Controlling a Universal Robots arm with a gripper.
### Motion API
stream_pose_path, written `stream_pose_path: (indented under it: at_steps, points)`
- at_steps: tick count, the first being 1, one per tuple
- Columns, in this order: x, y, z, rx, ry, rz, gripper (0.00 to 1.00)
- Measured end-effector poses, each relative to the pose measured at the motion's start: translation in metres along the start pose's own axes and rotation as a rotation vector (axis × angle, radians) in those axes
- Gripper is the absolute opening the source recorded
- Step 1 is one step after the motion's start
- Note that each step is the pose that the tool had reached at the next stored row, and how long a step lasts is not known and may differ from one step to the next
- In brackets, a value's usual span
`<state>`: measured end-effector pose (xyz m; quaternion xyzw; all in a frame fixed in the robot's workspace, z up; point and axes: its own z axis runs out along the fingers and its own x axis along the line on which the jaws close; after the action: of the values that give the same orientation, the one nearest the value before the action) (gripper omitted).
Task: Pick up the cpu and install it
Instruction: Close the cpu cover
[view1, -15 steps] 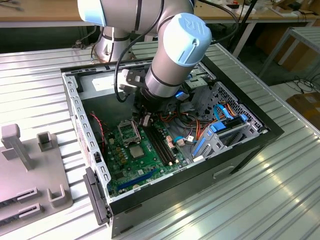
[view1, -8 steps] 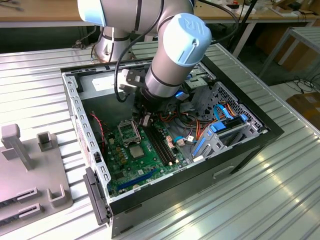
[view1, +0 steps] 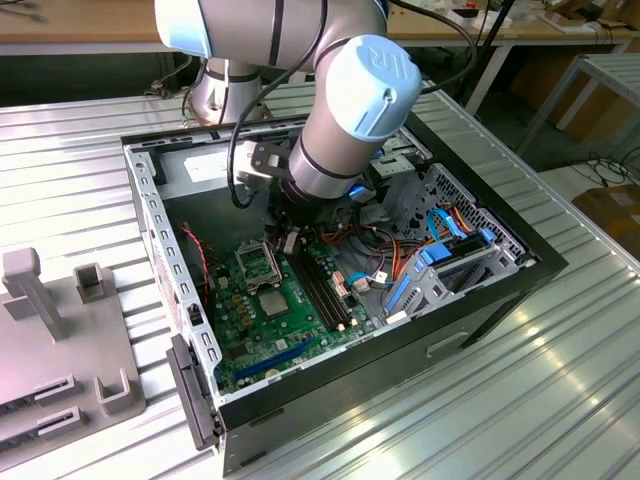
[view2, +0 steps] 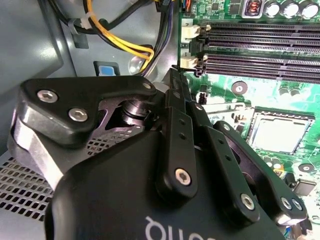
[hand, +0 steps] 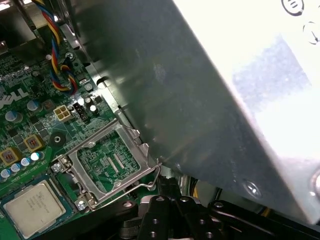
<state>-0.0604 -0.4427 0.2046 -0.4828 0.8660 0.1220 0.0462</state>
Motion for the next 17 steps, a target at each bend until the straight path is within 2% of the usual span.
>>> stream_pose_path:
  at_steps: [4, 6, 8, 17]
  points:
    - [0.0010, 0.0013, 0.0003, 0.0044, 0.0066, 0.000, 0.11]
    - [0.0016, 0.0026, -0.0006, 0.0145, 0.0229, 0.001, 0.11]
    - [0.0019, 0.0039, -0.0031, 0.0191, 0.0306, 0.001, 0.11]
    - [0.0014, 0.0093, -0.0151, 0.0206, 0.0328, 0.001, 0.11]
